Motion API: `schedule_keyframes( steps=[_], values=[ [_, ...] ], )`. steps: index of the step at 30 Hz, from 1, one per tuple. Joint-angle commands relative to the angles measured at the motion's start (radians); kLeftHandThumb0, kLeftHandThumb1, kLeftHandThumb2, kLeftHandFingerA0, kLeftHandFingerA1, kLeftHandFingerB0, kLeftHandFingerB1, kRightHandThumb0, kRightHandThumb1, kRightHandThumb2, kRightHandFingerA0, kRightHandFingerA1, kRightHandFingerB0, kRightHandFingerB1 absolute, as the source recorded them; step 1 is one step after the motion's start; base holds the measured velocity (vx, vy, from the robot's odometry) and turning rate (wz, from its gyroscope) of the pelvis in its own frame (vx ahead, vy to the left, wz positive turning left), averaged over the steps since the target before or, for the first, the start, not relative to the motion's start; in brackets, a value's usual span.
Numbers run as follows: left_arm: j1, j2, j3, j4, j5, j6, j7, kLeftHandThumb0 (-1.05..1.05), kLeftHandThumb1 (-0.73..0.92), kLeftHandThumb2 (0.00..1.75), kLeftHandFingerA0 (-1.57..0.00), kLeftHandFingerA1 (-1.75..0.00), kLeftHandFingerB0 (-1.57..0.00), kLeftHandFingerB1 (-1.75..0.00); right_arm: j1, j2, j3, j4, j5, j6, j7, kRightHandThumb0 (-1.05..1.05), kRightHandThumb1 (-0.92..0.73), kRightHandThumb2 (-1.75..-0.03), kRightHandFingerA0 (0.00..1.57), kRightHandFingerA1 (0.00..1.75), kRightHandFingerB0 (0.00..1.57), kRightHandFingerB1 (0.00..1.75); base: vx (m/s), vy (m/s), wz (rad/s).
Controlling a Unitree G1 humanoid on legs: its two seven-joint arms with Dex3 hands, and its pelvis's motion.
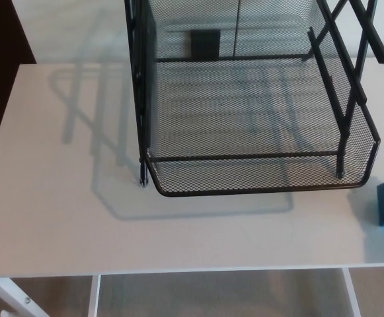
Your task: The robot walks towards a desk on which a file tray is kept in the middle and a cube is kept to its right. The robot lifts the cube using its right hand and places it on the file tray.
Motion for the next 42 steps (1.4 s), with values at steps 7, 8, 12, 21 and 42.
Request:
schedule_keyframes(
  steps=[7,8,12,21,42],
  values=[
    [0.006,0.035,-0.015,0.029,0.037,-0.112,0.028,-0.55,0.92,0.68,-0.27,-0.36,-0.24,-0.32,-0.140,-0.095,-0.242,0.078,-0.026,-0.237,-0.371,-0.14,-0.62,-0.80,0.98,1.49,0.97,0.68,0.00,0.000,0.00],
    [-0.002,0.028,-0.004,0.025,0.024,-0.087,0.035,-0.54,0.92,0.67,-0.28,-0.36,-0.25,-0.33,-0.203,-0.107,-0.243,0.075,-0.021,-0.260,-0.349,-0.16,-0.63,-0.78,0.95,1.49,0.95,0.69,0.00,0.000,0.00],
    [-0.007,0.024,-0.008,0.039,0.028,-0.113,0.030,-0.54,0.92,0.68,-0.27,-0.37,-0.25,-0.33,-0.300,-0.093,-0.251,0.045,-0.005,-0.268,-0.305,-0.17,-0.64,-0.82,0.91,1.52,0.92,0.68,0.00,0.000,0.00],
    [-0.003,0.020,-0.011,0.040,0.022,-0.114,0.025,-0.55,0.92,0.68,-0.25,-0.37,-0.22,-0.33,-0.675,0.036,-0.171,-0.002,-0.039,-0.289,-0.313,-0.28,-0.65,-0.80,0.97,1.60,0.92,0.76,0.00,0.000,0.00],
    [-0.014,0.016,-0.024,0.055,0.029,-0.118,0.024,-0.53,0.92,0.71,-0.23,-0.37,-0.21,-0.33,-0.657,0.193,0.106,-0.088,-0.012,-0.175,0.134,-0.24,-0.70,-0.65,0.84,1.53,0.91,0.59,0.00,-0.001,0.01]
  ],
)
